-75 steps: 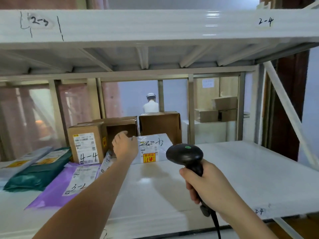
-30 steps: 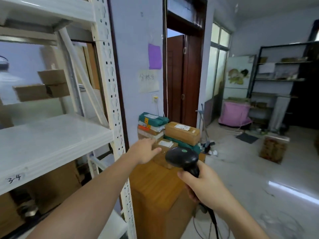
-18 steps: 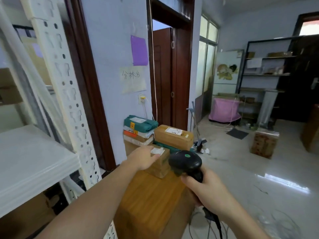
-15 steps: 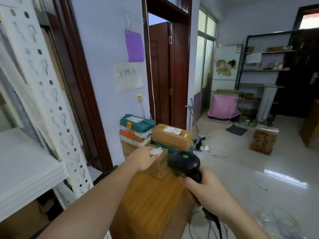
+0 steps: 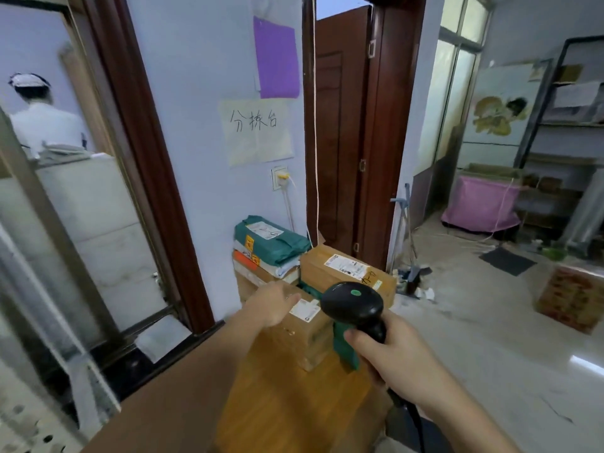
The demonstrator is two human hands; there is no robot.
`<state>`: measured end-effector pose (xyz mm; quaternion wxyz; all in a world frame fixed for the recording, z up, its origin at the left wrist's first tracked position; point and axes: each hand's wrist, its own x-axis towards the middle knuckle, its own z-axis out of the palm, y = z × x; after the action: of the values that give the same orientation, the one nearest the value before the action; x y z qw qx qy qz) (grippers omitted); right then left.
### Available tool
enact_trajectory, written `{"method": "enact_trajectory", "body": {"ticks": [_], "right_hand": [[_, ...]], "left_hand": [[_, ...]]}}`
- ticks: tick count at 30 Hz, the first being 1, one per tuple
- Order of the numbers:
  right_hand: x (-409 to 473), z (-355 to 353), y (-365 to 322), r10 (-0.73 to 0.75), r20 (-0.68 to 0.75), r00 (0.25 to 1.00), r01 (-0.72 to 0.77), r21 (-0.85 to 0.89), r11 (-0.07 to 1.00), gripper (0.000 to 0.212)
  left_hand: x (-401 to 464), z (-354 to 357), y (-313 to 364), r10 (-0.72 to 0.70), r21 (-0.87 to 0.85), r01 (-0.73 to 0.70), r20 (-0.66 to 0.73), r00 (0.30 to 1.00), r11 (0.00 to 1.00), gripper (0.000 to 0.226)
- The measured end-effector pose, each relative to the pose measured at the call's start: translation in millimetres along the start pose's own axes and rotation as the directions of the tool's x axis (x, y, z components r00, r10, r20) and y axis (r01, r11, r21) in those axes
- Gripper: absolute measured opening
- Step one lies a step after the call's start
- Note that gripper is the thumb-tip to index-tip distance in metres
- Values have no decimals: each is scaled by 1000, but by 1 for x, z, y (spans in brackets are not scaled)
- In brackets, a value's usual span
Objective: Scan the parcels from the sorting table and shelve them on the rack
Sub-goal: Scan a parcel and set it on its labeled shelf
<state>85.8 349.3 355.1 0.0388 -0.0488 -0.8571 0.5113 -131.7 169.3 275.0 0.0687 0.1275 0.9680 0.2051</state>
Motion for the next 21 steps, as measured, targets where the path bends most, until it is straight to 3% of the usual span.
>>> {"method": "enact_trajectory", "body": {"ticks": [9, 13, 15, 17, 19, 21], "right_hand": [[119, 0, 8, -29, 99, 995, 33, -43, 999, 18], [165, 7, 8, -26, 152, 988, 33, -40, 999, 18], [185, 10, 9, -18, 176, 984, 26, -41, 999, 17], [202, 11, 11, -7, 191, 982, 12, -27, 1000, 17], [218, 11, 14, 19, 204, 979, -20, 2, 1000, 14], [232, 10, 17, 41, 219, 975, -45, 15, 999, 11]], "left_hand": [[83, -6, -26, -163, -121, 157, -44, 986, 980, 39], [137, -10, -48, -285, -327, 255, -47, 957, 910, 52], [162, -16, -54, -365, -546, 281, -50, 930, 790, 56], [188, -17, -60, -471, -746, 301, -20, 882, 594, 64], [210, -16, -64, -536, -855, 328, 70, 842, 402, 81], [228, -12, -68, -555, -881, 373, 162, 816, 291, 94]]}}
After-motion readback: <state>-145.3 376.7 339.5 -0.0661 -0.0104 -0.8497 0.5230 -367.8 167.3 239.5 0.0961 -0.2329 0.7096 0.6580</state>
